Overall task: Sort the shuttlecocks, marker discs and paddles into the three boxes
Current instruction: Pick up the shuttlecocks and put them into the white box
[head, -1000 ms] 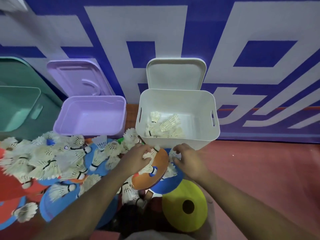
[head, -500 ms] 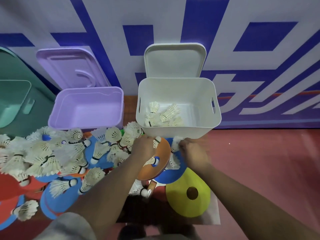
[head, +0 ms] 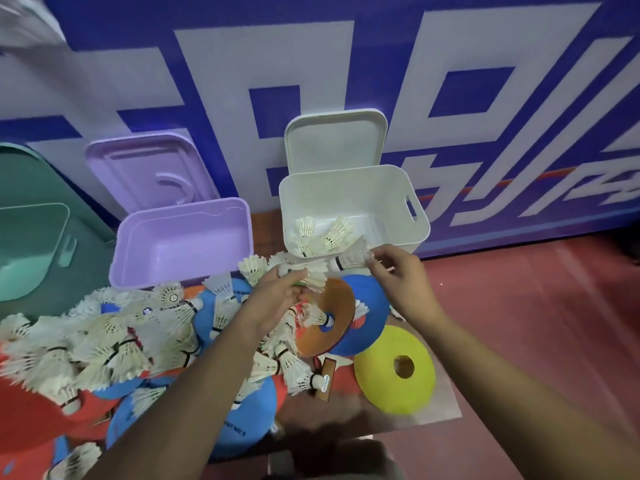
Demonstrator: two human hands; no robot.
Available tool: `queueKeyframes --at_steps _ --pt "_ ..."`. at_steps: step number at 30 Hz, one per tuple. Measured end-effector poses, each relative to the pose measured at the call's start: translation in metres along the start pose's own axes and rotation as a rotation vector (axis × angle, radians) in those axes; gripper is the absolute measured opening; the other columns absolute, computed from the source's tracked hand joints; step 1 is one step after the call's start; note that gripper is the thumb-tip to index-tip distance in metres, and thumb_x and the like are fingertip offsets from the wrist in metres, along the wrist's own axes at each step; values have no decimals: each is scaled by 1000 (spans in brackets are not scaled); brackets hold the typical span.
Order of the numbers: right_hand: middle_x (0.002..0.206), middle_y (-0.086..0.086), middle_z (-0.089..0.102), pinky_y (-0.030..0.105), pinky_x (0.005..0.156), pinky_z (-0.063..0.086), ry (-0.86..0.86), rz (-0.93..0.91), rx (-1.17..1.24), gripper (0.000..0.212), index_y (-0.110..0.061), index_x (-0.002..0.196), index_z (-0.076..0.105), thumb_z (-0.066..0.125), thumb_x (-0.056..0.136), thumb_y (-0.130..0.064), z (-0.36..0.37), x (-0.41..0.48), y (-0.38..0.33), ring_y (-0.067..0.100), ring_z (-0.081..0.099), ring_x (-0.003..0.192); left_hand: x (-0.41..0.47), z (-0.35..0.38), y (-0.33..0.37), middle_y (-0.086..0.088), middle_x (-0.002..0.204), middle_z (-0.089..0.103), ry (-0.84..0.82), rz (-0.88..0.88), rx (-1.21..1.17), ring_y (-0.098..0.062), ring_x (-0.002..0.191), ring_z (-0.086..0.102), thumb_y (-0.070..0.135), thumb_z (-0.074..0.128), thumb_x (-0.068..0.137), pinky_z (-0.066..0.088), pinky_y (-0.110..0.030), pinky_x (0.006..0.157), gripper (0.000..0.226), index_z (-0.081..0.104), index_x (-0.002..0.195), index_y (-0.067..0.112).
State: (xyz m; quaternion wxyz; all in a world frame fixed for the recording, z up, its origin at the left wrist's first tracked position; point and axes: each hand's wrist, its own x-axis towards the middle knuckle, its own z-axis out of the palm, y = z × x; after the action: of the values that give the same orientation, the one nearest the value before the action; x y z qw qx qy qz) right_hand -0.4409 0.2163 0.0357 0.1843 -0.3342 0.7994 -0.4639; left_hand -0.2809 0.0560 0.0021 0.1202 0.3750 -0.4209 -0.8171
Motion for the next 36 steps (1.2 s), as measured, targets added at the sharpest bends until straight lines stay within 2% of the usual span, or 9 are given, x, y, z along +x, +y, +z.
queueKeyframes --at_steps 4,8,13,17,20,23,26,31,36 --pt "79 -4 67 18 65 44 -42 -19 -7 9 -18 86 67 62 93 -21 24 -12 -24 3 58 71 -18 -16 -2 -19 103 69 -117 35 -145 -28 90 68 3 61 89 55 -31 75 39 52 125 14" --pt "83 -9 65 13 66 41 -104 -32 -33 9 -21 100 67 63 92 -20 52 -18 -35 -1 58 76 -35 -41 -5 -14 125 63 -174 49 121 -17 104 66 5 66 85 51 -32 94 40 58 123 16" --pt "95 -11 65 11 68 43 -234 -88 -20 20 -24 113 66 62 94 -25 82 -25 -54 1 59 82 -52 -74 1 15 120 59 -116 92 533 3 109 56 15 76 82 46 -13 89 53 56 129 29" --pt "107 -12 63 12 69 44 -111 -61 81 17 -25 111 64 57 96 -29 91 -20 -56 4 57 78 -56 -100 -5 7 119 69 -75 113 394 -9 114 63 5 72 83 50 -22 94 45 59 124 19" --pt "120 1 54 27 78 47 -283 -43 -332 28 -26 123 58 56 95 -31 101 -14 -26 14 61 84 -58 -118 -13 -2 120 69 -4 121 330 -14 115 63 2 73 81 46 -33 104 45 60 123 14" --pt "134 9 42 45 96 46 -577 -127 -872 48 -35 138 47 58 91 -34 116 -11 3 31 50 117 -58 -125 -20 -4 121 69 27 116 302 -16 115 63 4 74 80 46 -33 104 50 58 126 12" --pt "144 14 35 45 105 36 -694 -207 -1121 46 -32 141 45 52 95 -30 129 -6 13 36 37 131 -55 -130 -25 -3 121 69 60 113 272 -16 116 63 4 74 81 47 -31 102 51 58 129 12" --pt "142 16 35 44 104 36 -845 -284 -1299 38 -21 135 52 40 99 -26 138 -1 24 36 38 129 -53 -133 -30 -4 118 70 107 92 244 -19 113 64 1 72 81 46 -37 102 48 59 126 11" --pt "135 14 40 41 95 42 -773 -306 -1270 38 -16 132 52 52 93 -17 129 2 27 34 44 123 -49 -134 -29 -5 118 70 131 101 220 -21 114 64 4 71 83 46 -38 102 43 61 123 15"
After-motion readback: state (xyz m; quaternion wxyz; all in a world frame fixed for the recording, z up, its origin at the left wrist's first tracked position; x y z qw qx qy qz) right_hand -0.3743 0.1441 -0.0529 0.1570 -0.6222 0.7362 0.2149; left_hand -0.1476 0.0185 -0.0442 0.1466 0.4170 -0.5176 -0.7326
